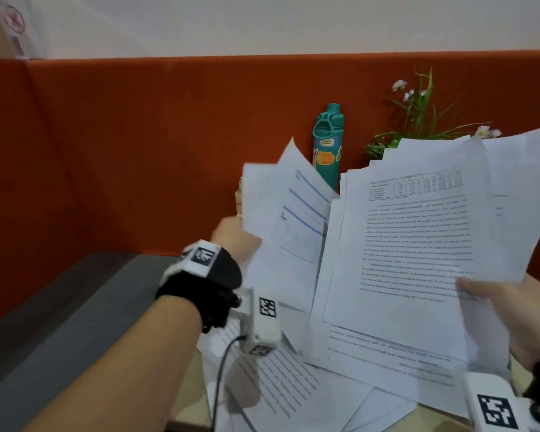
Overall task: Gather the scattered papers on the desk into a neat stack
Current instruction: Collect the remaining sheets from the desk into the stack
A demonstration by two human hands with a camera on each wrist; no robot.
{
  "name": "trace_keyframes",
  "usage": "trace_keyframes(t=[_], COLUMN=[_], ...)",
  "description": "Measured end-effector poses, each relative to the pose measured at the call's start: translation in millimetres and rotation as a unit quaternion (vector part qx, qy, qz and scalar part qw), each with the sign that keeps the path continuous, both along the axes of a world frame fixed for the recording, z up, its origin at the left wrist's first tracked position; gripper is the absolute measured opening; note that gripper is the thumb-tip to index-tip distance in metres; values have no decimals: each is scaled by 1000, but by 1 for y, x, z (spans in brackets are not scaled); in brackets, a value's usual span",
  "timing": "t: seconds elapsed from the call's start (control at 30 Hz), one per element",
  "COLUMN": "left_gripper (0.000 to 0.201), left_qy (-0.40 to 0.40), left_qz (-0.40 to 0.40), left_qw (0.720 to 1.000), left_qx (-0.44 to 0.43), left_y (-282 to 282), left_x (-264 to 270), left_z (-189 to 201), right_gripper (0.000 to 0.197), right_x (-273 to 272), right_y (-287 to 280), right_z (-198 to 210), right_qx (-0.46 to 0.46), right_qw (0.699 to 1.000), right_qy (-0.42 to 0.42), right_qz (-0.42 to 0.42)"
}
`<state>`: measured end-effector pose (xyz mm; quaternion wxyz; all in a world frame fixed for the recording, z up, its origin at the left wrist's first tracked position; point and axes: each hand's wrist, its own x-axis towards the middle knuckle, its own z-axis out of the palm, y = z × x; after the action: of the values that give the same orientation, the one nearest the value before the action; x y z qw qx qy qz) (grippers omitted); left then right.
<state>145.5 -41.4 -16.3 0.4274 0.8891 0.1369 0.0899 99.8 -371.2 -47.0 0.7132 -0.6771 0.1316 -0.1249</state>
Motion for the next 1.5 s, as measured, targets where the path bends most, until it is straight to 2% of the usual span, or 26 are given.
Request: trace_keyframes(t=[0.07,0.13,0.27,0.37,0.43,0.5,0.6,0.7,0.77,0.8,0.83,0.87,0.9,0.93,0.97,1.03,1.07,1.13,1.17,1.23,1.27,1.3,1.33,1.37,1.4,1.5], left_gripper=[26,27,30,31,31,34,55,45,40,38,40,52,68,77,72,44,35,33,34,37,45,63,81,89,87,51], left_qy=[-76,-131,-195,-219,-193,-145,-54,45,62,61,61,63,68,76,71,28,-2,-36,-39,-10,27,66,124,182,224,266], left_qz=[12,-9,-38,-39,-37,-45,-50,-39,-29,-35,-55,-81,-112,-134,-145,-122,-105,-104,-115,-124,-108,-81,-47,-24,-23,-66], left_qw=[996,989,973,962,963,969,981,977,974,975,976,975,972,969,968,971,972,977,980,986,991,994,991,978,962,932], left_qx=[-52,-70,-114,-160,-184,-196,-178,-206,-216,-209,-201,-197,-195,-192,-190,-202,-212,-183,-159,-109,-79,-29,35,101,158,237], left_y=[9,17,30,37,33,18,-6,-22,-28,-31,-34,-37,-39,-41,-43,-47,-49,-56,-59,-57,-49,-40,-29,-17,-10,-5], left_x=[-3,-9,-17,-20,-19,-16,-3,7,11,11,11,11,9,7,3,1,2,0,-1,-1,-1,-1,-2,-4,-8,-23], left_z=[29,61,115,131,123,99,46,2,-16,-20,-23,-24,-24,-24,-19,-11,-8,-2,0,0,0,-2,-4,-9,-14,-28], right_gripper=[51,50,47,45,45,43,42,41,65,66,53,36,27,26,33,54,59,49,39,32,31,30,32,35,37,39], right_x=[1,3,3,4,4,4,7,8,7,6,5,4,5,5,7,5,4,2,3,9,10,10,8,7,6,8], right_y=[-1,-1,7,15,19,24,31,36,36,35,35,34,34,33,33,36,37,42,44,38,33,28,24,18,12,3], right_z=[3,0,0,3,4,7,7,1,-3,-4,-3,-4,-4,-5,-5,-1,2,8,8,3,3,5,8,10,11,7], right_qx=[11,3,2,11,9,20,68,100,94,89,87,87,84,80,81,106,99,39,3,-43,-48,-45,-44,-43,-45,-49], right_qw=[1000,1000,1000,1000,999,998,994,991,990,991,991,991,992,993,992,985,982,983,985,993,995,997,998,998,998,997], right_qy=[-3,7,3,-10,-12,-19,-30,-44,-47,-43,-44,-43,-36,-30,-36,-58,-60,-56,-54,-47,-41,-38,-40,-43,-47,-50], right_qz=[-5,-4,9,25,32,48,76,76,89,93,95,93,89,83,85,120,146,172,162,104,74,52,38,29,24,28])
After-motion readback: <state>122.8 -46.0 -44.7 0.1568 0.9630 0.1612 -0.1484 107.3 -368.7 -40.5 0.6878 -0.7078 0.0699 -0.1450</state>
